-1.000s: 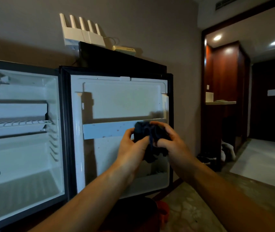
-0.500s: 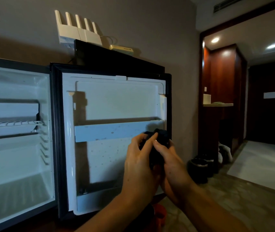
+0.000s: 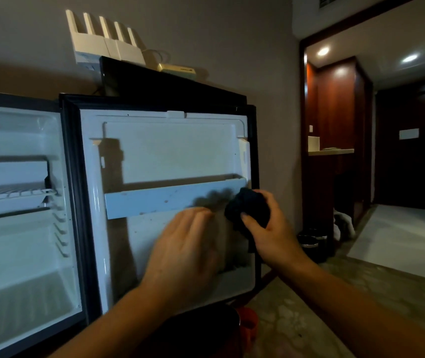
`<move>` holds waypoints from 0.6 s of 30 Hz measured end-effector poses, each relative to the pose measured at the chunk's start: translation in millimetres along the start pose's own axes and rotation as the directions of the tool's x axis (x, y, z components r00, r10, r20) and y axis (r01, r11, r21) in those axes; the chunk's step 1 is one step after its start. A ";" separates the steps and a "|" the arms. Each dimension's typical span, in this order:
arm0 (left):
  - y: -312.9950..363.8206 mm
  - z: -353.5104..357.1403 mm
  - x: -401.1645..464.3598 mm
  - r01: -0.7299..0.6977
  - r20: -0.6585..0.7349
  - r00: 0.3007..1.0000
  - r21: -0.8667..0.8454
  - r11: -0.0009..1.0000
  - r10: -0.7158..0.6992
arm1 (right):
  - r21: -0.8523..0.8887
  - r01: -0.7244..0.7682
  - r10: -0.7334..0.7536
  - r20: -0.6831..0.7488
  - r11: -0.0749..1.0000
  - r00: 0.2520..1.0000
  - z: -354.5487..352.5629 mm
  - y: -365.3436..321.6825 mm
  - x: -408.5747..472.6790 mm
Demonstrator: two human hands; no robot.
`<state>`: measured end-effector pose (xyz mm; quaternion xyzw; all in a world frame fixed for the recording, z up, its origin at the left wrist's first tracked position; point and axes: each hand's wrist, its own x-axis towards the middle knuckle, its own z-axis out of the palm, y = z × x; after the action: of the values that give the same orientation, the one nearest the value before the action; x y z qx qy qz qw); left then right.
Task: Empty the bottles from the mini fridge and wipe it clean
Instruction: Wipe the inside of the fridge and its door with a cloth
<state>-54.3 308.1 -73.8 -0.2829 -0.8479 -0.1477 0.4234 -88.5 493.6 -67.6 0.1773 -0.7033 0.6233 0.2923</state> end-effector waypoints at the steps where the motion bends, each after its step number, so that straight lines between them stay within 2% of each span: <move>1: -12.0 -6.2 0.2 0.002 -0.032 0.999 0.144 0.990 0.002 | -0.103 0.096 -0.098 -0.012 0.990 0.995 -2.8 0.5 4.6; 4: -44.7 -32.2 3.0 0.087 -0.078 0.995 0.452 0.888 -0.058 | -0.416 0.330 -0.365 -0.006 0.848 0.931 -10.2 1.1 20.0; 7: -67.5 -54.5 6.0 0.155 -0.093 0.988 0.602 0.783 -0.124 | -0.614 0.485 -0.537 0.115 0.623 0.836 -17.2 7.3 39.9; 10: -81.6 -63.6 5.6 0.134 -0.070 0.990 0.677 0.723 -0.118 | -0.713 0.581 -0.588 0.291 0.393 0.755 -22.3 15.7 53.5; 12: -89.2 -64.6 5.8 0.106 -0.070 0.994 0.696 0.710 -0.080 | -0.726 0.628 -0.596 0.382 0.280 0.707 -22.3 26.7 53.6; 16: -95.3 -61.0 9.4 0.105 -0.090 0.994 0.689 0.717 -0.058 | -0.683 0.714 -0.471 0.584 0.154 0.661 -21.0 49.2 50.3; 18: -95.0 -57.0 10.6 0.118 -0.104 0.992 0.677 0.727 -0.064 | -0.696 0.697 -0.504 0.546 0.170 0.669 -20.6 42.2 56.1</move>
<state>-80.7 208.2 -32.2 -0.0606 -0.8397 0.1423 0.5206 -153.5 527.0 -63.7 0.3235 -0.8082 -0.0167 0.4919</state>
